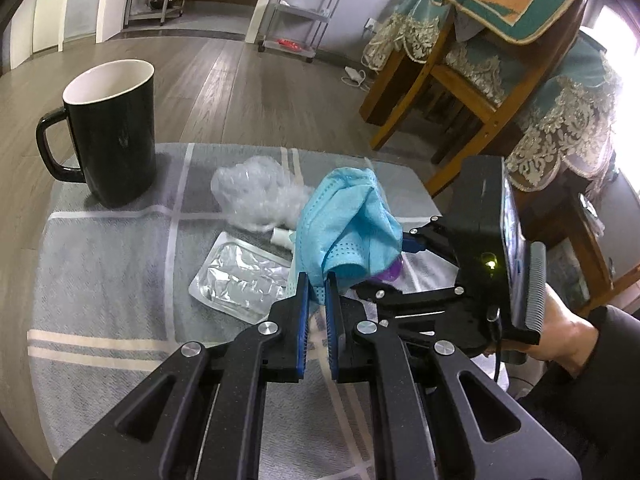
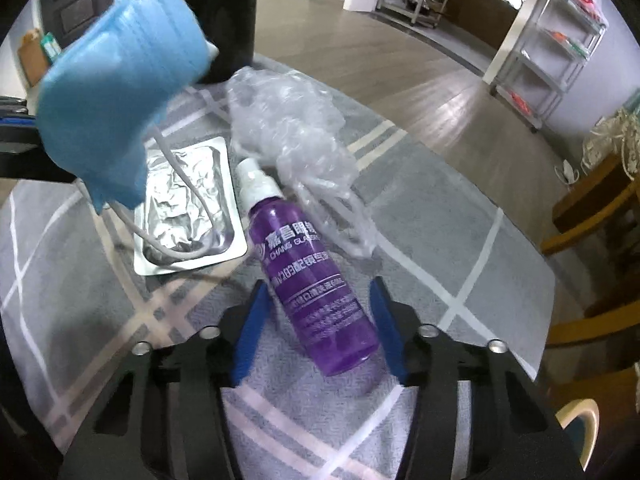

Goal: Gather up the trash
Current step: 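Grasp the blue face mask with the left tool while the right tool grasps the purple spray bottle, then carry the mask and purple bottle over the bin and open both tools, then move both open tools back over the table, then grasp the clear plastic bag with the left tool while the right tool grasps the foil tray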

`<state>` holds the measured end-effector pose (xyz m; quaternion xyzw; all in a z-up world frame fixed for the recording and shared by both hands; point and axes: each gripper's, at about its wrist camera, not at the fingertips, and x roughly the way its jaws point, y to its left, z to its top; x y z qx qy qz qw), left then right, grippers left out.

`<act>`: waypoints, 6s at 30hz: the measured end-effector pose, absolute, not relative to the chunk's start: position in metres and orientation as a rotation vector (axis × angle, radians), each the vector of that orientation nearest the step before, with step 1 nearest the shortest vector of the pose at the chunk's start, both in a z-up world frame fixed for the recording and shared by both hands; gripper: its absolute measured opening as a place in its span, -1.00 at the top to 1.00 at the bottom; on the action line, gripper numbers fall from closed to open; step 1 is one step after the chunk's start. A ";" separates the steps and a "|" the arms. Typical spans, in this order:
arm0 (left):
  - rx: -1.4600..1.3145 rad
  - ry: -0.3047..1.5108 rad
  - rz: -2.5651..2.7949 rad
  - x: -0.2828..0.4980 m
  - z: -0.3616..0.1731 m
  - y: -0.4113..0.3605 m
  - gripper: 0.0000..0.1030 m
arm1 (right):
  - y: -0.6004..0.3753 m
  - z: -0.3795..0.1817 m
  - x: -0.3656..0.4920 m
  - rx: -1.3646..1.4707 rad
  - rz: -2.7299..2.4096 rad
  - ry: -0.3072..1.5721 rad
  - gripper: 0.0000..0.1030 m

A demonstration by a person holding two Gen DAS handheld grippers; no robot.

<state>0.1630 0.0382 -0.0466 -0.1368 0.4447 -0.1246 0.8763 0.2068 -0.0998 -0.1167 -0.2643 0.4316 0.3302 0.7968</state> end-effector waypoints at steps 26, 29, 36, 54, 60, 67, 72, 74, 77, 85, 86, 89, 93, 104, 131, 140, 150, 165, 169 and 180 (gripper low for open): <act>-0.268 0.924 -0.322 0.155 -0.051 0.012 0.86 | -0.190 -0.095 0.115 -0.235 0.483 1.044 0.36; -0.264 0.915 -0.326 0.154 -0.048 0.009 0.86 | -0.203 -0.085 0.107 -0.164 0.464 1.012 0.36; -0.250 0.897 -0.341 0.152 -0.040 0.002 0.86 | -0.232 -0.057 0.118 -0.080 0.421 0.913 0.36; -0.230 0.886 -0.502 0.172 -0.017 -0.085 0.86 | -0.320 -0.025 0.119 0.169 0.181 0.749 0.35; -0.215 0.884 -0.562 0.186 -0.011 -0.128 0.86 | -0.352 -0.020 0.116 0.217 0.096 0.726 0.35; -0.194 0.906 -0.629 0.199 -0.016 -0.177 0.86 | -0.386 -0.025 0.112 0.286 0.000 0.730 0.35; -0.168 0.930 -0.658 0.208 -0.022 -0.205 0.86 | -0.394 -0.030 0.111 0.294 -0.048 0.741 0.35; -0.156 0.943 -0.669 0.211 -0.026 -0.215 0.86 | -0.397 -0.032 0.112 0.294 -0.066 0.749 0.35; -0.143 0.966 -0.686 0.216 -0.034 -0.230 0.86 | -0.404 -0.037 0.113 0.312 -0.088 0.761 0.35; -0.091 1.024 -0.715 0.226 -0.053 -0.259 0.86 | -0.409 -0.044 0.112 0.313 -0.125 0.793 0.35; -0.085 1.030 -0.712 0.228 -0.054 -0.262 0.86 | -0.411 -0.047 0.113 0.316 -0.128 0.803 0.35; -0.084 1.054 -0.714 0.232 -0.059 -0.267 0.86 | -0.412 -0.053 0.115 0.317 -0.133 0.820 0.35; -0.081 1.059 -0.706 0.234 -0.061 -0.268 0.70 | -0.413 -0.057 0.115 0.325 -0.135 0.830 0.35; -0.114 1.019 -0.670 0.229 -0.045 -0.234 0.28 | -0.410 -0.071 0.129 0.335 -0.114 0.875 0.35; -0.187 0.944 -0.311 0.187 -0.033 -0.009 -0.39 | -0.349 -0.069 0.145 0.298 0.029 0.857 -0.07; -0.180 0.934 -0.237 0.202 -0.035 0.021 -0.40 | -0.314 -0.067 0.149 0.240 0.094 0.859 -0.15; -0.107 0.963 -0.193 0.242 -0.056 0.035 -0.40 | -0.277 -0.078 0.155 0.169 0.183 0.896 -0.17; -0.054 1.020 -0.174 0.277 -0.085 0.035 -0.10 | -0.241 -0.092 0.164 0.112 0.284 0.939 -0.38; -0.035 1.037 -0.183 0.277 -0.090 0.034 0.59 | -0.224 -0.094 0.166 0.091 0.351 0.951 -0.43; -0.133 0.974 -0.189 0.267 -0.069 0.057 0.89 | -0.143 -0.089 0.167 -0.112 0.622 0.938 -0.55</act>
